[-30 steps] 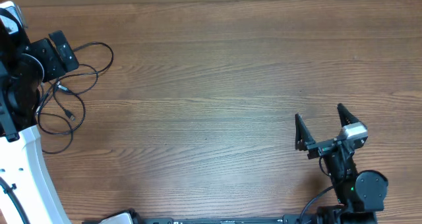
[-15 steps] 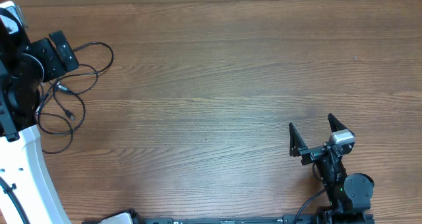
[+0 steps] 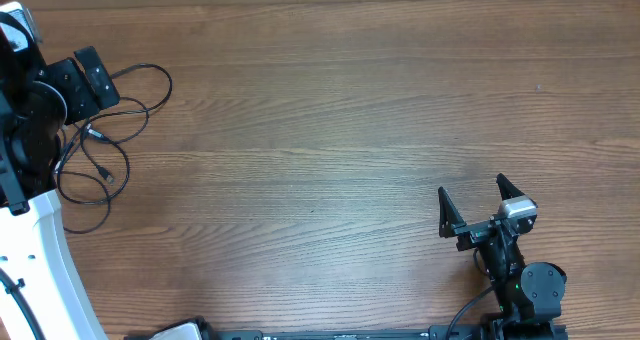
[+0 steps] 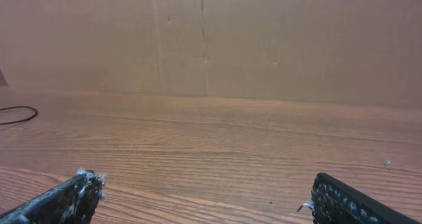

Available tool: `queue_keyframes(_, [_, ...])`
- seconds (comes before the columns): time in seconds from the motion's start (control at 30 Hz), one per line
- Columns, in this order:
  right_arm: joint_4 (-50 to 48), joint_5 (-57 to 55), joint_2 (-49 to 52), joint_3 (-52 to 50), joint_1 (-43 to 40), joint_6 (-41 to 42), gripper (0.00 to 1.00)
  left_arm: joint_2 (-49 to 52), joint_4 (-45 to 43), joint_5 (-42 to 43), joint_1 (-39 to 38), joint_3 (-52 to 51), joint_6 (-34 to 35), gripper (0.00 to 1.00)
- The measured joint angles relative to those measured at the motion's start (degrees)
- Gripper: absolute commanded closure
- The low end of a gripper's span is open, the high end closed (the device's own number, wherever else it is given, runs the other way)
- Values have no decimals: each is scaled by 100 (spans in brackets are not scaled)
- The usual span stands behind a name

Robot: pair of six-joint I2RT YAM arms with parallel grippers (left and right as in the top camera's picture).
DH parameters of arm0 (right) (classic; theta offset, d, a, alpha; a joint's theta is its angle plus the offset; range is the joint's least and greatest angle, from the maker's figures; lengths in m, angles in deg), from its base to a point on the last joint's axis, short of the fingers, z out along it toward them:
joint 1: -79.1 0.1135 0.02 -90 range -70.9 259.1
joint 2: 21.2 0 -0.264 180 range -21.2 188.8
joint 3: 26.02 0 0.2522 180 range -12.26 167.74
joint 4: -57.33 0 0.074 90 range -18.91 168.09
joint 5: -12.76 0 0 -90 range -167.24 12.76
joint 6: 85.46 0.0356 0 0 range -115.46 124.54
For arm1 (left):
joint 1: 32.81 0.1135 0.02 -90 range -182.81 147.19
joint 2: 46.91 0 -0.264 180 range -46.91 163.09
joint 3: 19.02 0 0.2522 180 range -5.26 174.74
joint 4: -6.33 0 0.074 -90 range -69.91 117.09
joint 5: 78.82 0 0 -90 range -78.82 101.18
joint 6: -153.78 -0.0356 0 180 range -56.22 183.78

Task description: Untangle cables

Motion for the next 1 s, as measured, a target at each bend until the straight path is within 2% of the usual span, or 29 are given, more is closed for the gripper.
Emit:
queue_keyframes(0.87, [0,0,0,0,0,0,0,2,2,-11,-2,0,-2,1])
queue_keyframes(1.0, [2,0,0,0,0,0,0,-118,-175,-225,-275,-184,0,0])
